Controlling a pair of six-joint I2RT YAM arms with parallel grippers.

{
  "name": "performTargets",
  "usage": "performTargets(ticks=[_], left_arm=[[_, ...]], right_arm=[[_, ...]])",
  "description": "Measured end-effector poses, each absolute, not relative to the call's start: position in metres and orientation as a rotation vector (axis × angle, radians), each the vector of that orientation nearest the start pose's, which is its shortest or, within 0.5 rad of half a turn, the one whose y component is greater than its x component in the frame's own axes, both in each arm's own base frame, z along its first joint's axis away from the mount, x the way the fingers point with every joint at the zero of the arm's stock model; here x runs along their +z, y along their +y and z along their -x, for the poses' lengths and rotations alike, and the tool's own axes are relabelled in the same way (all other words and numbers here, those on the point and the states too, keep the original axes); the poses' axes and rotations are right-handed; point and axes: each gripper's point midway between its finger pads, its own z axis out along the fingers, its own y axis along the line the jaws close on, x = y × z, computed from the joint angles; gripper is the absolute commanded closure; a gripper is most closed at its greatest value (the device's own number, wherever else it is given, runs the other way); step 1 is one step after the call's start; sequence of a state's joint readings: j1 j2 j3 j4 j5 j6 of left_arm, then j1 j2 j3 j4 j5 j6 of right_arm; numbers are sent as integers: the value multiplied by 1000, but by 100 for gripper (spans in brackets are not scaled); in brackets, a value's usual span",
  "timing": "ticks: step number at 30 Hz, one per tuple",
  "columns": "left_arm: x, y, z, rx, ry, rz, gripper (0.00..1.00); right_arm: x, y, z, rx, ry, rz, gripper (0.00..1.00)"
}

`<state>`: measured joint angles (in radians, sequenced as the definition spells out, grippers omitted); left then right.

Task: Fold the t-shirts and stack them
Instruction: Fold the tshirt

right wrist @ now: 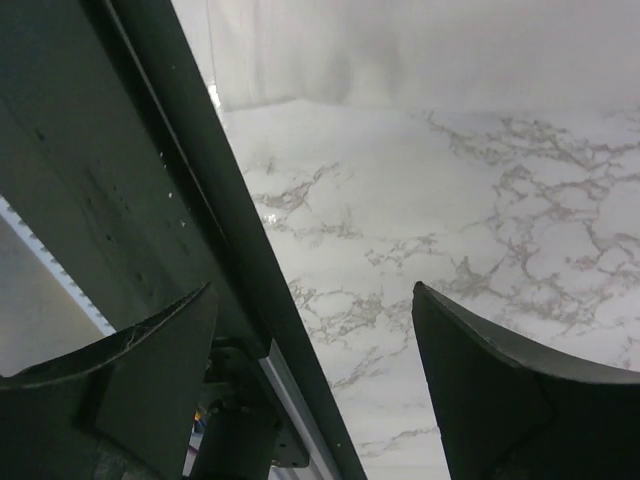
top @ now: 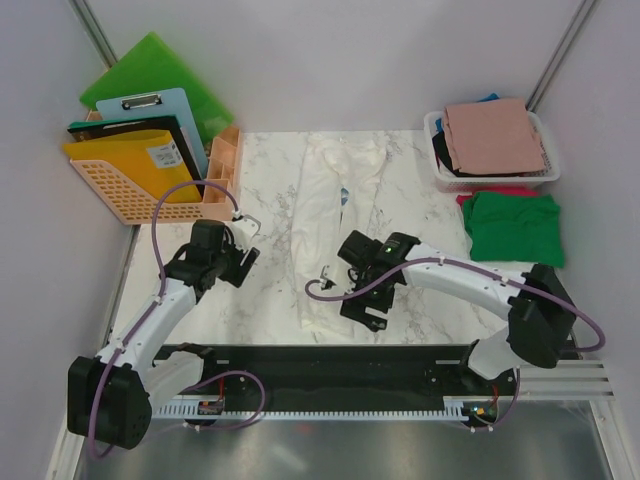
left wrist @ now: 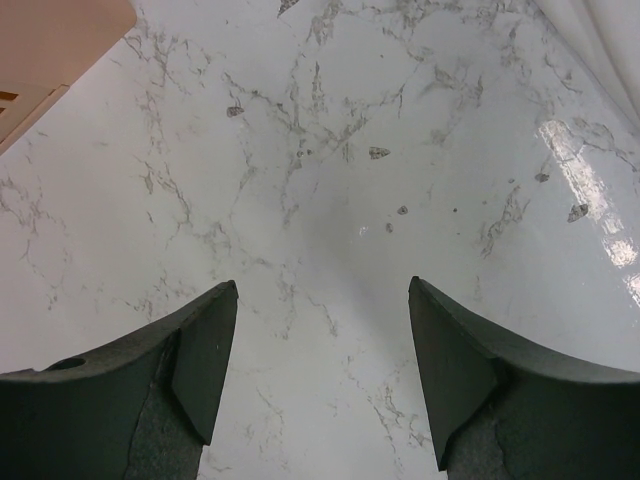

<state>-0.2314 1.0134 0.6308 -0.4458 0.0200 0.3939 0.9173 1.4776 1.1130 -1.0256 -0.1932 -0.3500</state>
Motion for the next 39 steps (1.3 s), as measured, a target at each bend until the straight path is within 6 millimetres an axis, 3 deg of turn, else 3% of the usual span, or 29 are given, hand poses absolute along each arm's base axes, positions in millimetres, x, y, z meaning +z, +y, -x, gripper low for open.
performTargets(ticks=[5, 19, 25, 39], left_arm=[[92, -47, -268, 73, 2280, -738, 23], [87, -41, -265, 107, 2297, -730, 23], [88, -41, -265, 110, 2296, -728, 23], [87, -40, -262, 111, 2291, -727, 23]], right_arm=[[74, 241, -145, 314, 2376, 1863, 16], [59, 351, -160, 369, 2162, 1937, 19], [39, 362, -150, 373, 2160, 1989, 21], [29, 364, -151, 365, 2147, 1984, 28]])
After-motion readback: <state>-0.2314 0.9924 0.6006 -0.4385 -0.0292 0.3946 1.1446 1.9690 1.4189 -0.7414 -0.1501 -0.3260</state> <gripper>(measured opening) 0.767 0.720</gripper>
